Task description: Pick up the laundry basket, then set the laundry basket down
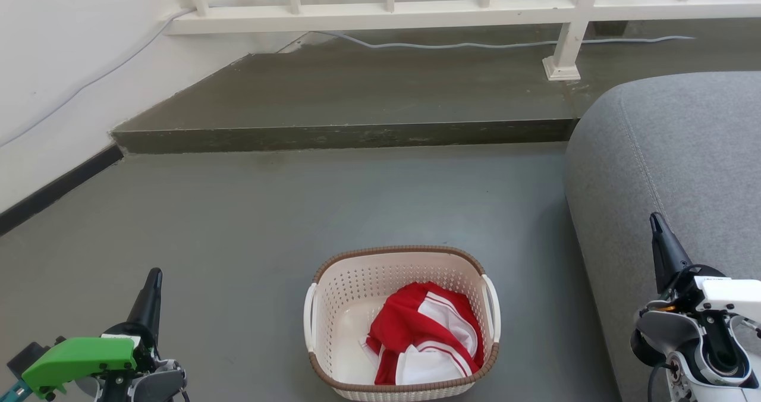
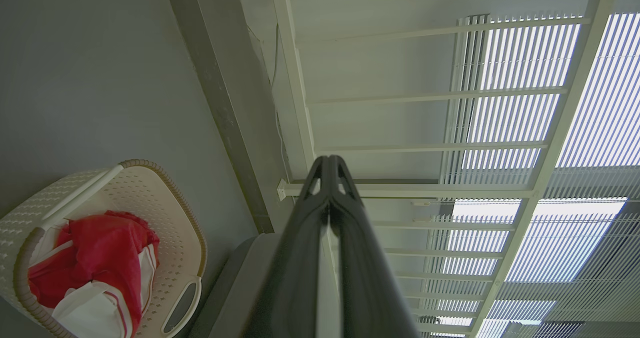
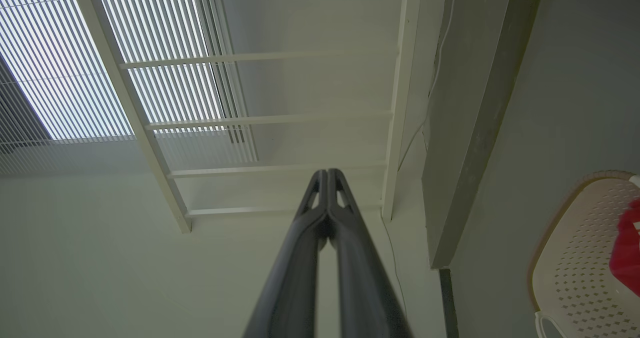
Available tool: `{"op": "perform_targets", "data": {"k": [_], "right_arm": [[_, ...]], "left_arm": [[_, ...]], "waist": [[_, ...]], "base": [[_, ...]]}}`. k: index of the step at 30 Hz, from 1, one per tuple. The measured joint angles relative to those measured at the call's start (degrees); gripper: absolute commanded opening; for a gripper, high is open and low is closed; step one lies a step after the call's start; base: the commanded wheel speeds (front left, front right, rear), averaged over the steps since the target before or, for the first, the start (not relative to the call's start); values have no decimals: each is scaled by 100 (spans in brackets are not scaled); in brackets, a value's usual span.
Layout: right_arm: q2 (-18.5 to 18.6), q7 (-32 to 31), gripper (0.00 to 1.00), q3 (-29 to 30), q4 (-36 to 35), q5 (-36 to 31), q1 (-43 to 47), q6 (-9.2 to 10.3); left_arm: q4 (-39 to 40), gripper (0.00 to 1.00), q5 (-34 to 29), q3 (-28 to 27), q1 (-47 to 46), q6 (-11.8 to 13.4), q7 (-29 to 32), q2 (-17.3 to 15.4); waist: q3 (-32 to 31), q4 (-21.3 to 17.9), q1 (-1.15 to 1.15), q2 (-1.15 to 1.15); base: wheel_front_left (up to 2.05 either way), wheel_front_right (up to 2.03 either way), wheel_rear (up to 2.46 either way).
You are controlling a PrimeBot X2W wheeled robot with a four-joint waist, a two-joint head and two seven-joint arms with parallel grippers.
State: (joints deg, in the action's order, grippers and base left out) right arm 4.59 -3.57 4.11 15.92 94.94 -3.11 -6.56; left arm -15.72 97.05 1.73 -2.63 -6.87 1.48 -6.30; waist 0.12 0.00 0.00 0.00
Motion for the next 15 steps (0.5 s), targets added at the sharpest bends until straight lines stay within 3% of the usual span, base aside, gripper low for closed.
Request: {"op": "perform_targets", "data": {"k": [15], "right_arm": [[-2,0,0,10,11,-1,-1,-15]], "left_arm": [[-9,0,0,-7,-1,0,0,4]], "waist": [[0,0,0,0]], "base": [[0,0,0]]}}
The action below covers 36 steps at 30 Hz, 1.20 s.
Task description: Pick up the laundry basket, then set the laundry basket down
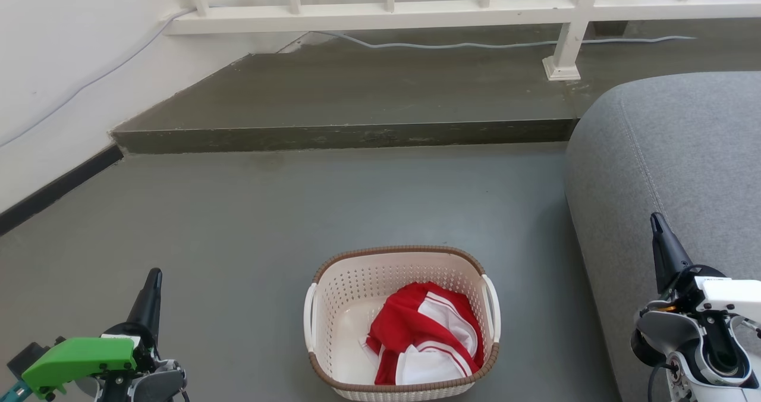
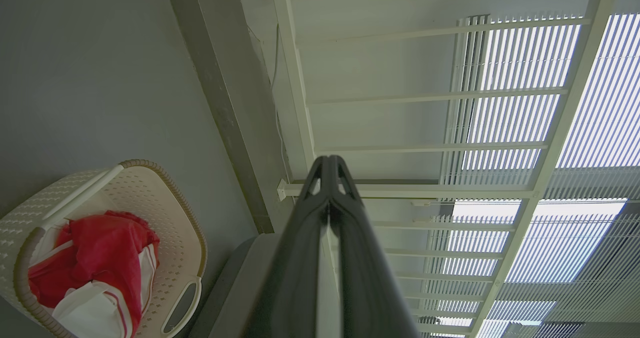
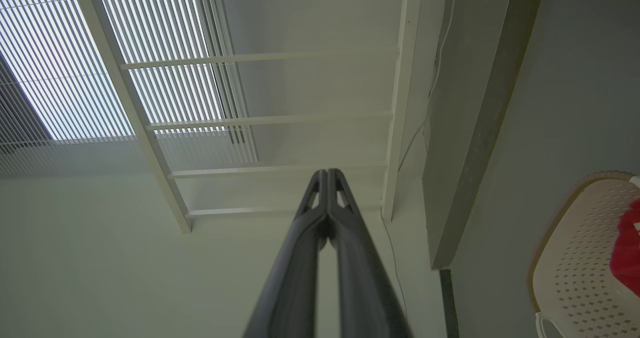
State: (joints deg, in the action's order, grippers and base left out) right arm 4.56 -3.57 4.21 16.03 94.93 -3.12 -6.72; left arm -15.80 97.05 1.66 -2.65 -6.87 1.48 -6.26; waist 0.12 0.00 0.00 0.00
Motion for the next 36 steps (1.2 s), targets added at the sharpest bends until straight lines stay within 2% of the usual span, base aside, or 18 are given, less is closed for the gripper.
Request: {"op": "perform_targets", "data": {"k": [36], "right_arm": [[-10,-1,0,20,2,-1,-1,0]], "left_arm": [[-5,0,-1,-23,-1,-1,7,11]], "waist": [[0,0,0,0]], "base": [[0,0,0]]}}
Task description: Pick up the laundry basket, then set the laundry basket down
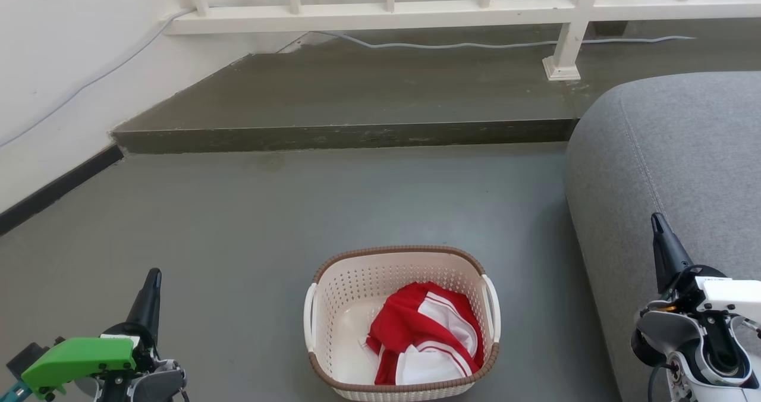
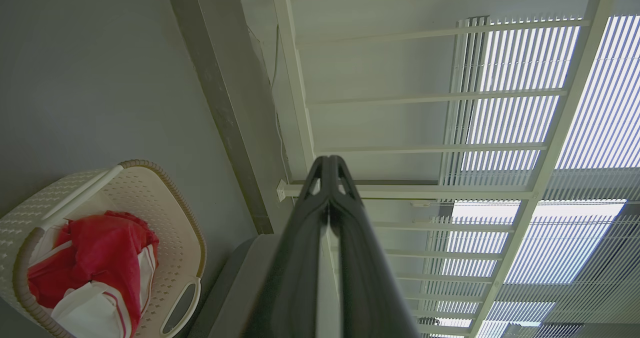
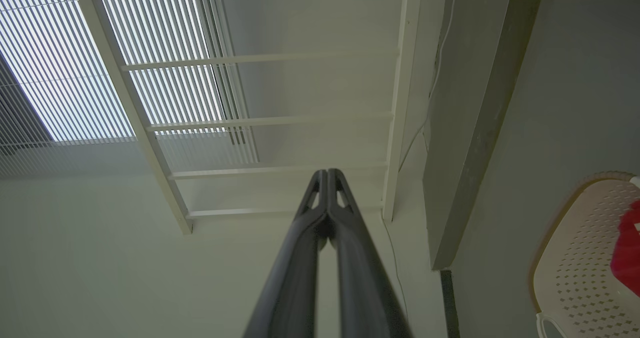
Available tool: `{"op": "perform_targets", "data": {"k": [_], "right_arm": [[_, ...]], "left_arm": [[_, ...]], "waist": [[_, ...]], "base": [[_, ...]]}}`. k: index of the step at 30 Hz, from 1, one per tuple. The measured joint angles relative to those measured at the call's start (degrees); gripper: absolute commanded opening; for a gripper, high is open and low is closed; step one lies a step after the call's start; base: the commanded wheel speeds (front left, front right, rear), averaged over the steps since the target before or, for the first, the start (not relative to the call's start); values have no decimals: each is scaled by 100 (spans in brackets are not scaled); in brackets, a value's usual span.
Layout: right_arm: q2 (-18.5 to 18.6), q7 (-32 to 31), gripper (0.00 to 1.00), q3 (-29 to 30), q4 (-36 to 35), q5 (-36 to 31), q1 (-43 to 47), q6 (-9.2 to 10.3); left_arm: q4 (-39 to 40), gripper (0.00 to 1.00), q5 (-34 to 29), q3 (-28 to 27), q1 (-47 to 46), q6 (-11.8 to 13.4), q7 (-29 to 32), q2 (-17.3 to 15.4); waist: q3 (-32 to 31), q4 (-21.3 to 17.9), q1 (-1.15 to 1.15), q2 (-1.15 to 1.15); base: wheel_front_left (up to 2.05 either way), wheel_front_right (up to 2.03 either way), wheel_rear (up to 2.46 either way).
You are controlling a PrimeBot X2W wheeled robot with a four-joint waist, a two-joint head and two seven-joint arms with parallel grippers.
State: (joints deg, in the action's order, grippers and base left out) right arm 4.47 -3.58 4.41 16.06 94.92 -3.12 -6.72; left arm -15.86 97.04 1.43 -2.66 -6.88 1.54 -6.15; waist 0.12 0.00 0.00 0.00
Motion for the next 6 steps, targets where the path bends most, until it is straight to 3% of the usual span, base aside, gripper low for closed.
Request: {"op": "perform_targets", "data": {"k": [6], "right_arm": [[-2,0,0,8,0,-7,0,0]], "left_arm": [[0,0,0,-7,0,0,1,1]], "waist": [[0,0,0,0]], "base": [[0,0,0]]}}
